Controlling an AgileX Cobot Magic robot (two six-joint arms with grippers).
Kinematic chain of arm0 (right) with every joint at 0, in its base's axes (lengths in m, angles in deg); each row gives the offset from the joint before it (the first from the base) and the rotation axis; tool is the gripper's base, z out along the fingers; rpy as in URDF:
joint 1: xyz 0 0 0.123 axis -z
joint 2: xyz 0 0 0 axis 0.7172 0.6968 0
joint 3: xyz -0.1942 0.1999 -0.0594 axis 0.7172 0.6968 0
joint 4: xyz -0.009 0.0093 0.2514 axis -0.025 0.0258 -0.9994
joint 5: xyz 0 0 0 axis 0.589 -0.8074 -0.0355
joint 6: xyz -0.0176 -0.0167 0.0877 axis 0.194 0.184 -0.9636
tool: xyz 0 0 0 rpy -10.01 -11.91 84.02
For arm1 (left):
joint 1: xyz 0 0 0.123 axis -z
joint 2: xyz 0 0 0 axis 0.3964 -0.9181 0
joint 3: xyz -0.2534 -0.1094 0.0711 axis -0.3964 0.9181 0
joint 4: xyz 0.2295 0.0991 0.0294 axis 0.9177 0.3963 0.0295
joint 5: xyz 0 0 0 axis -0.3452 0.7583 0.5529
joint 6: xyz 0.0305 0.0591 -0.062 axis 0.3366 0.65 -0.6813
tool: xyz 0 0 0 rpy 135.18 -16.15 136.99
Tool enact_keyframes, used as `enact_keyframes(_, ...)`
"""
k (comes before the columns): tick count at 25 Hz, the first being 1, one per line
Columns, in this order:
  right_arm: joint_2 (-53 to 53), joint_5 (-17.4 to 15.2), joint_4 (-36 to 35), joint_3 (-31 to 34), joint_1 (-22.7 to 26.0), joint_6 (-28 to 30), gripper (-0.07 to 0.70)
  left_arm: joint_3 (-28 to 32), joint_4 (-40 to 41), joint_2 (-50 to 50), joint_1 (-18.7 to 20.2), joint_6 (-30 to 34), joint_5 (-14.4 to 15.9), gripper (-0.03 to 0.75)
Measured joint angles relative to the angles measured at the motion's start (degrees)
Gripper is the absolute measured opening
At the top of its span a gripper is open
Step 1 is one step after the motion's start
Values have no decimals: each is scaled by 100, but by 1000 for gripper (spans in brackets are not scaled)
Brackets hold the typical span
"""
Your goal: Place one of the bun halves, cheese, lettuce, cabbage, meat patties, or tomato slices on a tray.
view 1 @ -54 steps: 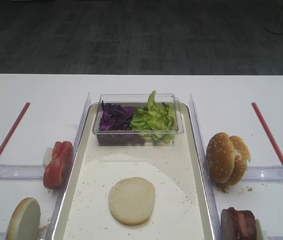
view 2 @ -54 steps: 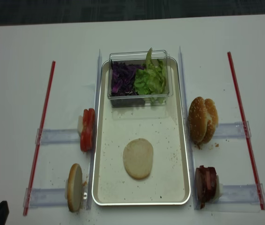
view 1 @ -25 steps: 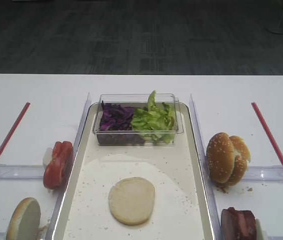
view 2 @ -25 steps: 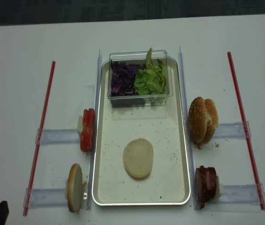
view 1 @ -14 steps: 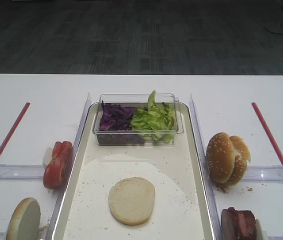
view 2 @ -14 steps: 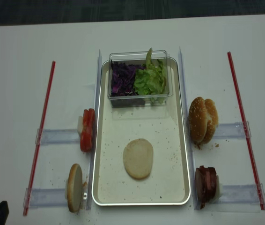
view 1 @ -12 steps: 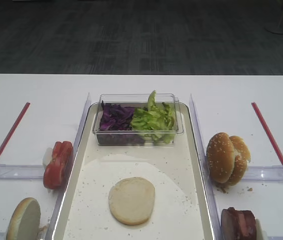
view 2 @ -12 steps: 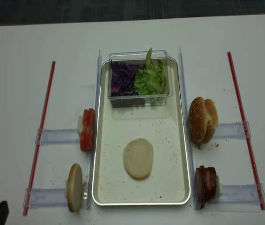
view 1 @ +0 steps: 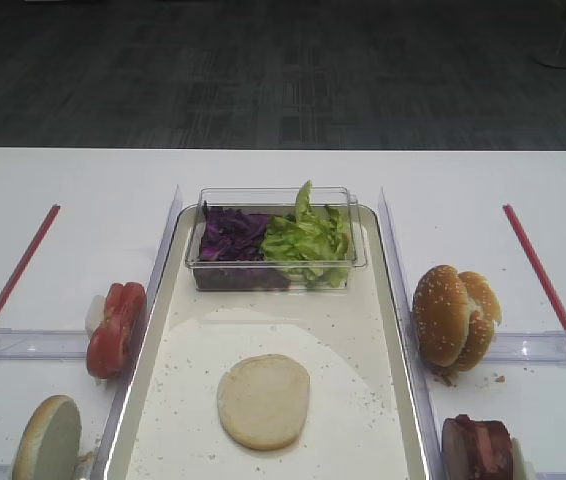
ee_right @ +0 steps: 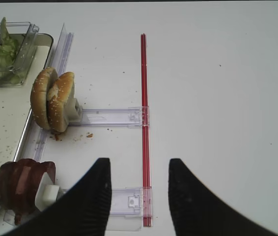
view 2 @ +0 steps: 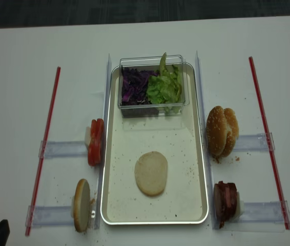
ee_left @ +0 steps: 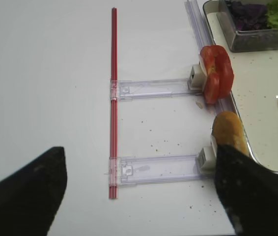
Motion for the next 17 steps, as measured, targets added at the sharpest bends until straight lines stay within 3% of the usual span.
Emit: enact_keyframes(17, 0, 0, 0, 0, 0, 10, 319, 0, 0, 0, 0, 0, 0, 565)
